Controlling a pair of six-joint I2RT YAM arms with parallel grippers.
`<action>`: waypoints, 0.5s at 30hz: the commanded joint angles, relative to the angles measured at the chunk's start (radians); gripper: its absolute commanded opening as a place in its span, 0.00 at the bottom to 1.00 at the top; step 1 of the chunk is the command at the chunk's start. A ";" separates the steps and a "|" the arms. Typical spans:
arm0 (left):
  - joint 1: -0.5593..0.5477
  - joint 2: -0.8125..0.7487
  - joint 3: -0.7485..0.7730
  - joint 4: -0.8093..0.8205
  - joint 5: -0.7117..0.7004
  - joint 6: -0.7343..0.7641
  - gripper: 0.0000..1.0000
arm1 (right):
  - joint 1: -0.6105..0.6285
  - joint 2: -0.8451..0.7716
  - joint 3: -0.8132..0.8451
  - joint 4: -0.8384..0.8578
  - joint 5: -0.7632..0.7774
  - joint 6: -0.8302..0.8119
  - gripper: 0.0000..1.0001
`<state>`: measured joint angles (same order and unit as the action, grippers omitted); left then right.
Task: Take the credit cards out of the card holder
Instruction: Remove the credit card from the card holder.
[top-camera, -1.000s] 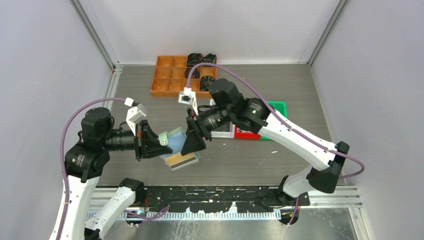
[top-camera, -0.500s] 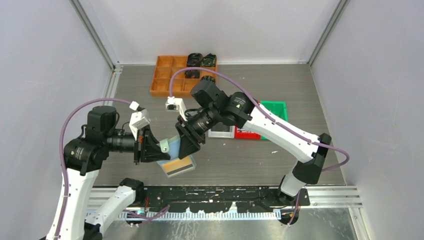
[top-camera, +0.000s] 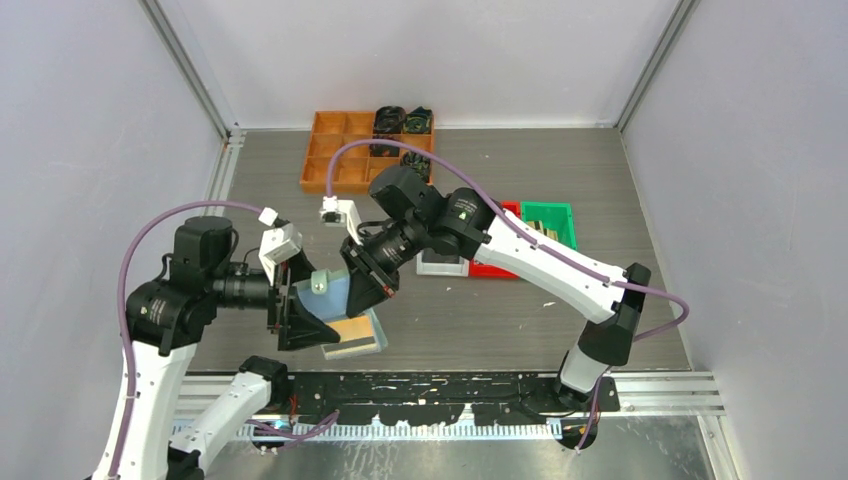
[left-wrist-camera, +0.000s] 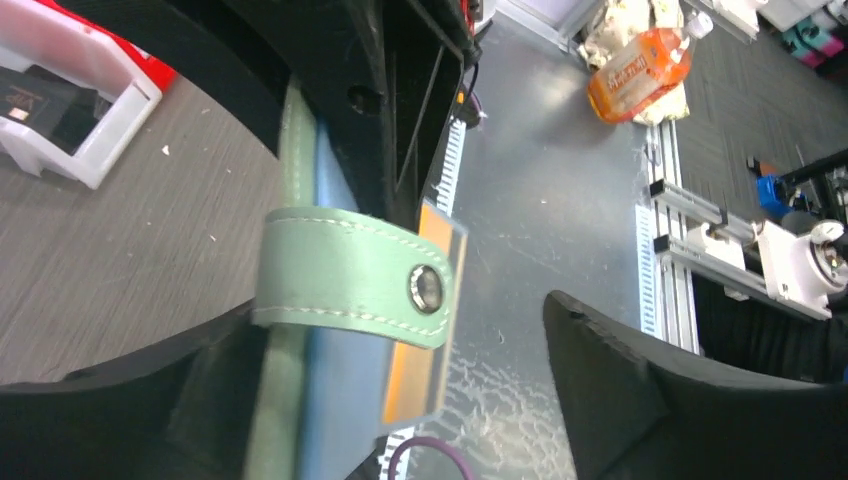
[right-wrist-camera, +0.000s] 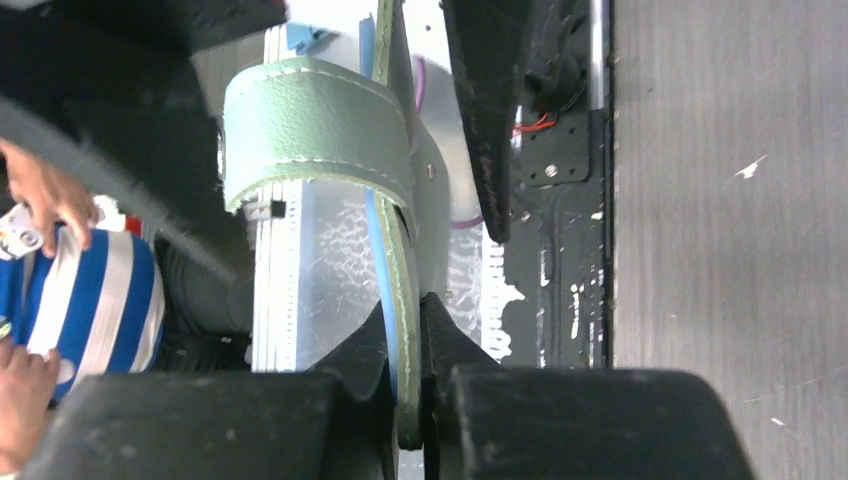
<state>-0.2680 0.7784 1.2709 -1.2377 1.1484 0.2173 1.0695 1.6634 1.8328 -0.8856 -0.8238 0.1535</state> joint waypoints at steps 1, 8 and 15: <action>-0.001 -0.049 -0.043 0.194 -0.034 -0.170 0.99 | -0.026 -0.059 -0.022 0.244 0.078 0.136 0.01; 0.000 -0.181 -0.192 0.499 -0.052 -0.462 1.00 | -0.129 -0.289 -0.441 1.033 0.158 0.610 0.01; 0.000 -0.166 -0.204 0.530 -0.008 -0.527 0.98 | -0.123 -0.357 -0.627 1.420 0.247 0.815 0.01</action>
<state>-0.2672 0.6090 1.0702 -0.8059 1.0924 -0.2062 0.9497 1.3758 1.2541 0.1043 -0.6861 0.7879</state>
